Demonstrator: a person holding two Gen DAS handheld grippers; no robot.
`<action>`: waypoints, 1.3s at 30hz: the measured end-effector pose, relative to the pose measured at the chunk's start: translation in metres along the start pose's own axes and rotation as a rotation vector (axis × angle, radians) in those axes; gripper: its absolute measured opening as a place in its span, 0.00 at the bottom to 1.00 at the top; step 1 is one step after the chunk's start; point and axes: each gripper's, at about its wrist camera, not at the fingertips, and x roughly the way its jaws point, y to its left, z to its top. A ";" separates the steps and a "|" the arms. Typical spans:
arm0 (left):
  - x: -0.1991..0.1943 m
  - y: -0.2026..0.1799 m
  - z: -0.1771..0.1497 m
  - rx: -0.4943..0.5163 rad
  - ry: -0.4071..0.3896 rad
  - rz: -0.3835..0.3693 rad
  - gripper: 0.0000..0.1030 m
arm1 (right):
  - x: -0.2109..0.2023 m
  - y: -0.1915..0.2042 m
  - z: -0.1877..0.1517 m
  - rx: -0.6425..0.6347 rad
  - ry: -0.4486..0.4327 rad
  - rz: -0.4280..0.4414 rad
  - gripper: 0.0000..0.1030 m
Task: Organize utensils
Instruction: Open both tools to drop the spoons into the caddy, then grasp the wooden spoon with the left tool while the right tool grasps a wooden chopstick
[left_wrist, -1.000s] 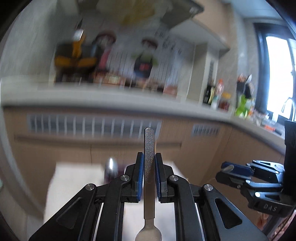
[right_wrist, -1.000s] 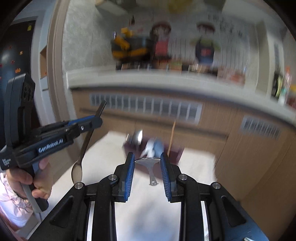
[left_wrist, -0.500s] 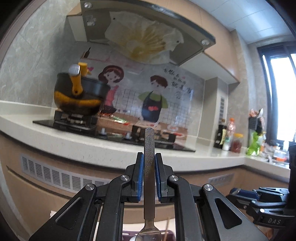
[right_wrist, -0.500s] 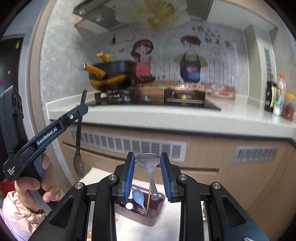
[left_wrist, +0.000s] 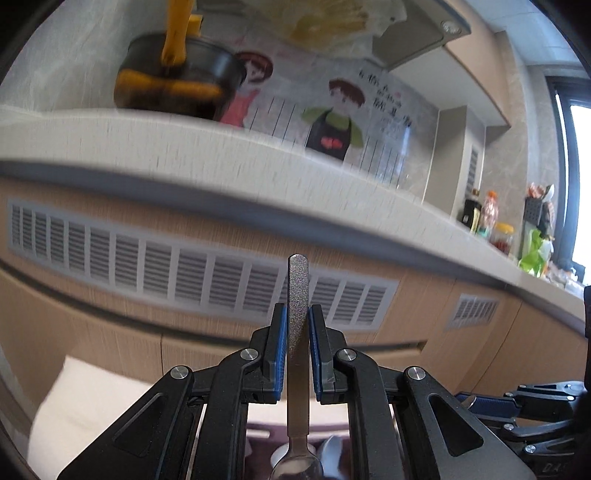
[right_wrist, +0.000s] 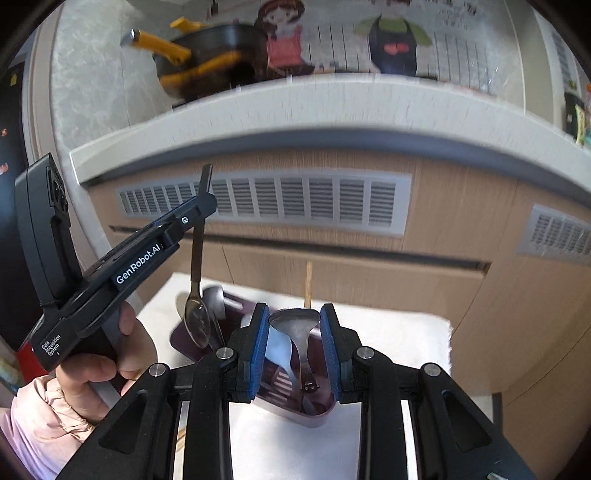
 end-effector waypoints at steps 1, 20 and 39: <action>0.004 0.003 -0.008 0.000 0.016 0.004 0.12 | 0.008 -0.001 -0.005 0.004 0.019 0.004 0.25; -0.025 0.019 -0.042 -0.057 0.203 0.079 0.25 | 0.031 -0.007 -0.039 0.029 0.090 -0.015 0.47; -0.201 0.105 -0.120 -0.087 0.488 0.362 0.66 | 0.016 0.130 -0.137 -0.198 0.231 -0.086 1.00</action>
